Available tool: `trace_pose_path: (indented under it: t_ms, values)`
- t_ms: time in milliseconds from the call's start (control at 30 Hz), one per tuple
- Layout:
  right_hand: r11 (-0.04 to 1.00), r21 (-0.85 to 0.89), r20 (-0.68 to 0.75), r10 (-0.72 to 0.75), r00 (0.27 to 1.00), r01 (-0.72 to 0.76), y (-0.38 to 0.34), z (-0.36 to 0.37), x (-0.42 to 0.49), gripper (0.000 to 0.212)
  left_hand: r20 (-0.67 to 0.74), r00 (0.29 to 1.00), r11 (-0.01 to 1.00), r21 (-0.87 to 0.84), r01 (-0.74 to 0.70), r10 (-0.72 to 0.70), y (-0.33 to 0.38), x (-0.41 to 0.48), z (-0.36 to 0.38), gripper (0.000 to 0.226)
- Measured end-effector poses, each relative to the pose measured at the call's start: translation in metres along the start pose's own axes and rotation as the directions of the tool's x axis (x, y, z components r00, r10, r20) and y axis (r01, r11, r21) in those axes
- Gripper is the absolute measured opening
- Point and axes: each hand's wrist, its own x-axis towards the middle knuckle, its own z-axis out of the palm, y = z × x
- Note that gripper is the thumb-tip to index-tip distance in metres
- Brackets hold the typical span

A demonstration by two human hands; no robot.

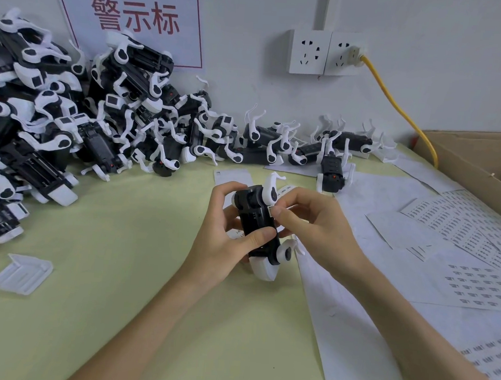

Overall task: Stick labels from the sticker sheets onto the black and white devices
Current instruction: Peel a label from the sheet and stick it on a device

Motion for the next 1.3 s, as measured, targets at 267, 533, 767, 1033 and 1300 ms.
trace_pose_path:
  t_ms: [267,533,767,1033,1300]
  values:
    - [1.0,-0.024,-0.011,0.017,1.0,-0.017,0.0003,0.0,0.0,0.014,-0.018,1.0,0.999,0.033,-0.009,0.009,0.0005,-0.0002,0.0006,0.064]
    - [0.997,-0.051,-0.012,0.053,0.999,-0.053,0.0002,0.001,-0.0002,0.016,-0.028,0.999,0.998,0.057,-0.024,0.026,0.0018,-0.0016,0.0012,0.065]
    - [0.995,-0.066,-0.027,0.068,0.997,-0.069,-0.0013,0.002,-0.0007,0.016,-0.034,0.998,0.997,0.069,-0.045,0.048,0.001,-0.0011,0.0022,0.064]
    - [0.992,-0.099,-0.052,0.077,0.996,-0.081,-0.0016,0.0034,-0.0019,0.016,-0.038,0.997,0.994,0.088,-0.057,0.061,0.0014,-0.0012,0.0022,0.064]
    - [0.989,-0.12,-0.065,0.081,0.995,-0.088,0.0016,0.0019,-0.0013,0.017,-0.027,0.997,0.993,0.096,-0.064,0.067,0.0006,-0.0014,0.0013,0.063]
